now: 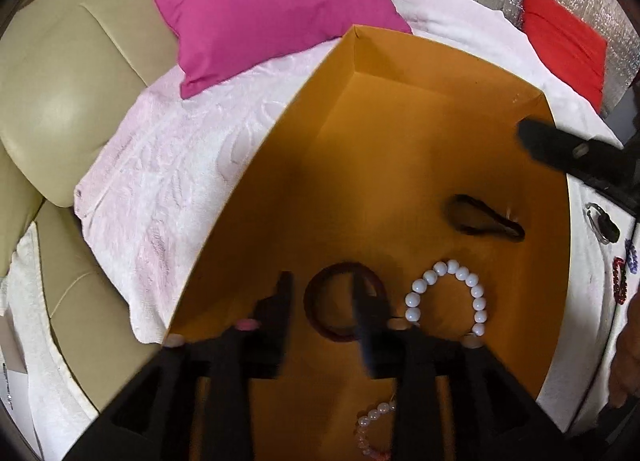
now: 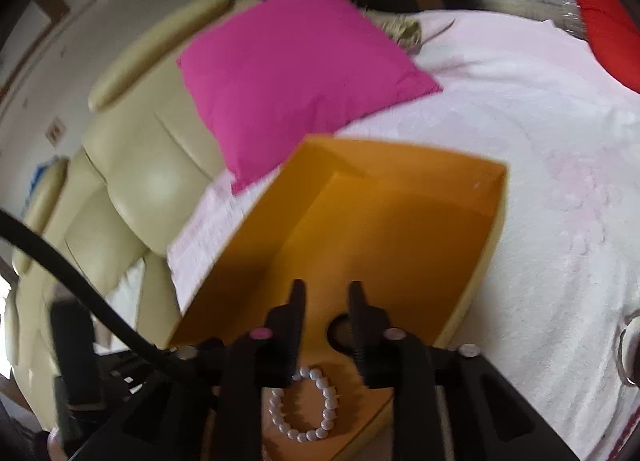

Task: Organize jewelry
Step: 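Carry bangle and hair tie into the orange box and open both tools, then move both tools back over the remaining bracelets on the table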

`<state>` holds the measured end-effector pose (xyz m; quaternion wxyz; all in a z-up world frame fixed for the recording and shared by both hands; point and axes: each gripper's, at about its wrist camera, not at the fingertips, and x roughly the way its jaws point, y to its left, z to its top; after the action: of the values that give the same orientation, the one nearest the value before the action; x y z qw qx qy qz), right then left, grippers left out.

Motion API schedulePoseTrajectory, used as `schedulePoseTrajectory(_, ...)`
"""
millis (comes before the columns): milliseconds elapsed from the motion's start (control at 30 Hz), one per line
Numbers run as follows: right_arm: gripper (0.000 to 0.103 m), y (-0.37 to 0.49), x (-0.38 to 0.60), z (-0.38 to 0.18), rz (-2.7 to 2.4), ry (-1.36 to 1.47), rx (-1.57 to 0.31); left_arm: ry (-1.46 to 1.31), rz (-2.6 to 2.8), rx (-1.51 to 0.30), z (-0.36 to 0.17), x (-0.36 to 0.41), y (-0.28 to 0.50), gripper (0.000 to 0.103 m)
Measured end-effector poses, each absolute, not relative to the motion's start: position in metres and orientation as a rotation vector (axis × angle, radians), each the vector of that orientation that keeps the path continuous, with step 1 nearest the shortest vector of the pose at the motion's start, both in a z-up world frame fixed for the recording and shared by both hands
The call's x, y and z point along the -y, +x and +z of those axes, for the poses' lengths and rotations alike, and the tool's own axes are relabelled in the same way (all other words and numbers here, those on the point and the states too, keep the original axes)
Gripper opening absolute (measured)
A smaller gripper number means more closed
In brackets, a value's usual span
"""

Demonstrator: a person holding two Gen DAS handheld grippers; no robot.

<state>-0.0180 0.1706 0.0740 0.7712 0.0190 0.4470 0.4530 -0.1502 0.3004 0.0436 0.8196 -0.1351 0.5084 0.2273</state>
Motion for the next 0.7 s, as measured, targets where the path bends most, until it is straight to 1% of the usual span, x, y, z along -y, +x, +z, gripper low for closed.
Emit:
schedulePoseTrajectory(33,0.036,-0.016,-0.164,0.078,0.98,0.062,-0.956,-0.287,0.489,-1.075,0.045,-0.3,-0.151,0.041)
schedulePoseTrajectory(67,0.042,-0.013,-0.157,0.082,0.973,0.089,-0.941,-0.285,0.496,-1.066,0.048,-0.299,-0.153,0.041)
schedulePoseTrajectory(167,0.042,-0.008,-0.129,0.094,0.952,0.164,-0.867,-0.276,0.508,-1.036,0.057,-0.295,-0.157,0.042)
schedulePoseTrajectory(300,0.042,-0.004,-0.097,0.106,0.906,0.192,-0.823,-0.274,0.504,-0.986,0.073,-0.282,-0.158,0.044)
schedulePoseTrajectory(333,0.042,-0.002,-0.09,0.108,0.892,0.195,-0.825,-0.275,0.497,-0.976,0.077,-0.277,-0.157,0.045)
schedulePoseTrajectory(400,0.042,0.003,-0.074,0.107,0.858,0.209,-0.837,-0.271,0.469,-0.953,0.085,-0.262,-0.155,0.051)
schedulePoseTrajectory(467,0.042,0.006,-0.059,0.107,0.834,0.218,-0.849,-0.257,0.443,-0.931,0.094,-0.244,-0.151,0.054)
schedulePoseTrajectory(633,0.042,0.019,-0.015,0.106,0.763,0.243,-0.883,-0.211,0.368,-0.892,0.115,-0.201,-0.143,0.055)
schedulePoseTrajectory(700,0.042,0.025,0.008,0.107,0.747,0.268,-0.897,-0.183,0.332,-0.882,0.121,-0.18,-0.14,0.059)
